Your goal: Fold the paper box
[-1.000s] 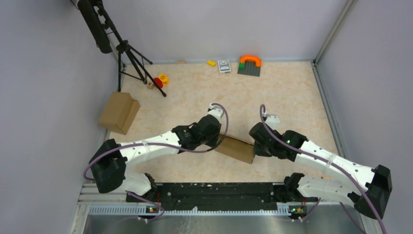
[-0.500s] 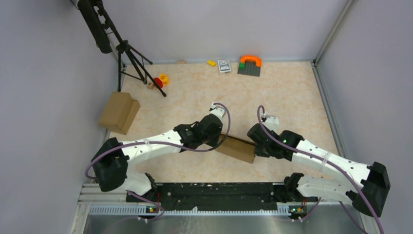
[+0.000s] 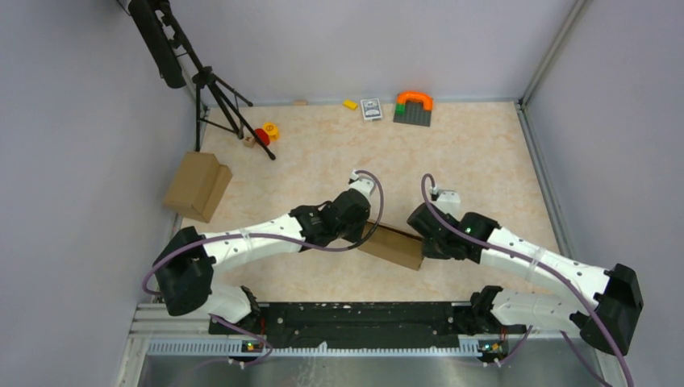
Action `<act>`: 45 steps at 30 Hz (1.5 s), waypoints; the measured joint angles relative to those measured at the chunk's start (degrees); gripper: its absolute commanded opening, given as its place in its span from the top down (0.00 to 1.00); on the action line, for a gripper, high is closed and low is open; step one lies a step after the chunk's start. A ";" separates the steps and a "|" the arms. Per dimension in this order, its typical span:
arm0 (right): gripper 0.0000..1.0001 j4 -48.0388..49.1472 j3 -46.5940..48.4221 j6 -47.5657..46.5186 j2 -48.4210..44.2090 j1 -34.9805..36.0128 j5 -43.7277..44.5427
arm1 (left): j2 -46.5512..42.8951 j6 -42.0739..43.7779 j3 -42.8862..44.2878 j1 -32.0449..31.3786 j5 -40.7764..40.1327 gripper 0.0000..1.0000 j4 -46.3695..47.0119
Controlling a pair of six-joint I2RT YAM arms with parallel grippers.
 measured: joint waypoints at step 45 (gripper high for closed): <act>1.00 -0.46 2.38 -6.29 -0.48 -3.30 -12.28 | 1.64 -0.33 2.62 -1.55 -5.20 1.00 -3.98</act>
